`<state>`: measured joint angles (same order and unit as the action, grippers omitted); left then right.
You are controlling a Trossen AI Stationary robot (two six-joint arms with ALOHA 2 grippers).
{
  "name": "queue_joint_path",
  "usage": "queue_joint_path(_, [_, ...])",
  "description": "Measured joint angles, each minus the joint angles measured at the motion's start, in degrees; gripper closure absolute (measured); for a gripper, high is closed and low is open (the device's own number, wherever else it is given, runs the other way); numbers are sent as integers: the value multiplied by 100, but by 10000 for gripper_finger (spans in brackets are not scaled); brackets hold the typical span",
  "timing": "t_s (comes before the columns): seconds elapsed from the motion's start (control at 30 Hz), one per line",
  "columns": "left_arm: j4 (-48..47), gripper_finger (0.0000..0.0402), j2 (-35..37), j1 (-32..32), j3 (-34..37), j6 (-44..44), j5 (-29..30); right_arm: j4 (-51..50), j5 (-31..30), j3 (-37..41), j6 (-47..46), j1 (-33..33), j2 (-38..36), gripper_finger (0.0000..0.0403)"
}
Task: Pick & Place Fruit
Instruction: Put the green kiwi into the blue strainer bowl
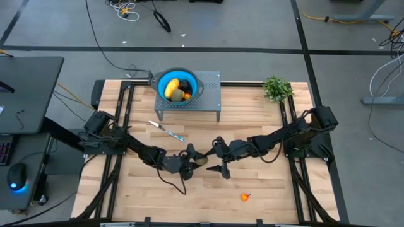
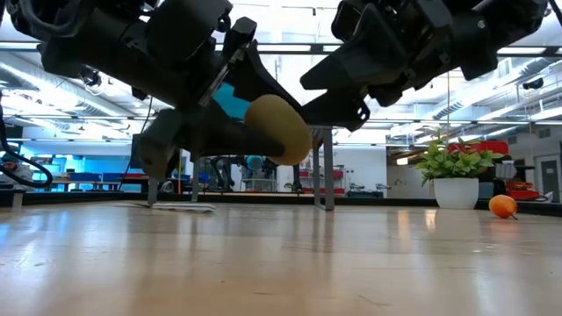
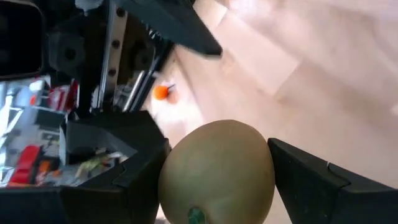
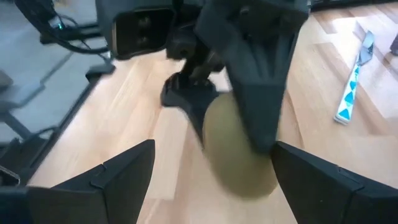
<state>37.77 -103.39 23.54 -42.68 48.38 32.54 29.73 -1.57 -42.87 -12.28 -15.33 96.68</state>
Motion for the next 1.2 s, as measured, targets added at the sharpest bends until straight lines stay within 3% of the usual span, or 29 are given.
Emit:
queue_joint_path(0.3, [-111,133,0,103,0,188,633,-957,-250,2,16,-7,-491,74])
queue_joint_path(0.47, [-110,138,0,138,0,-131,1226,-1070,-268,4,16,-11,-673,74])
queue_joint_path(0.73, [-104,134,0,211,0,-306,1167,-1585,-578,4,-86,-11,-1104,75])
queue_joint_path(1.2, [-60,137,36,237,0,-460,1769,-2249,-740,4,-94,-20,-1711,75])
